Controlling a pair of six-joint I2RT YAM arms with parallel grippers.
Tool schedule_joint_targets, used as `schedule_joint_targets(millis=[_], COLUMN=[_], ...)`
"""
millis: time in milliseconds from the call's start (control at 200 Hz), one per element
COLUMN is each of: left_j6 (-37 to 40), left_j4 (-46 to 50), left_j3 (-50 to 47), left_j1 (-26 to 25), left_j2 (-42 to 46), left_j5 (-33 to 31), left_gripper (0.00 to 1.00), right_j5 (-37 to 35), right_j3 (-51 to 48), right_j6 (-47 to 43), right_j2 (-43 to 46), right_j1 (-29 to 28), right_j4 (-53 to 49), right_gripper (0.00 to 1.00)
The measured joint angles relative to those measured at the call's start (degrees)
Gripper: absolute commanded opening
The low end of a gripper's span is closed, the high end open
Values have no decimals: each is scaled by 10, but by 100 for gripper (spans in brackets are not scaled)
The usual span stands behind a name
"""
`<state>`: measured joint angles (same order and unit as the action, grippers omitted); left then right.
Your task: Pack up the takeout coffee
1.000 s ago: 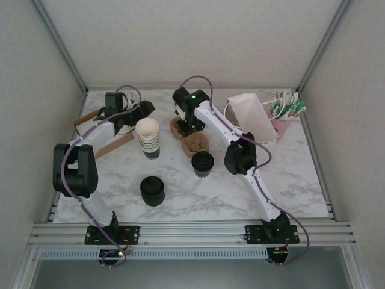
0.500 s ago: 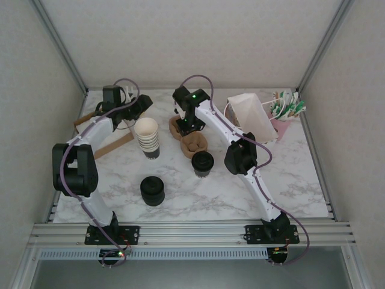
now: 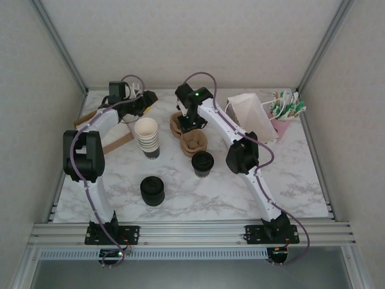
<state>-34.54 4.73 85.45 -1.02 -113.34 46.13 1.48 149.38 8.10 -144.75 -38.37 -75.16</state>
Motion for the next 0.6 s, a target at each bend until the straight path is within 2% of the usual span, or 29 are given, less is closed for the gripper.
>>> schedule_joint_targets(millis=[85, 240, 355, 486, 601], left_j6=[0, 7, 16, 23, 19], left_j4=[2, 12, 27, 36, 28], left_j3=[15, 41, 42, 41, 31], left_j1=[-12, -37, -42, -40, -40], left_j2=[-13, -43, -54, -57, -57], left_j5=[17, 41, 49, 52, 66], left_gripper=[71, 48, 38, 37, 45], right_j5=[1, 2, 3, 4, 8], right_j3=[0, 0, 0, 0, 0], right_j6=[2, 10, 19, 22, 23], right_j2=[0, 0, 0, 0, 0], right_j1=[1, 4, 9, 13, 14], right_j4=[2, 2, 4, 6, 6], right_gripper=[32, 30, 30, 30, 30])
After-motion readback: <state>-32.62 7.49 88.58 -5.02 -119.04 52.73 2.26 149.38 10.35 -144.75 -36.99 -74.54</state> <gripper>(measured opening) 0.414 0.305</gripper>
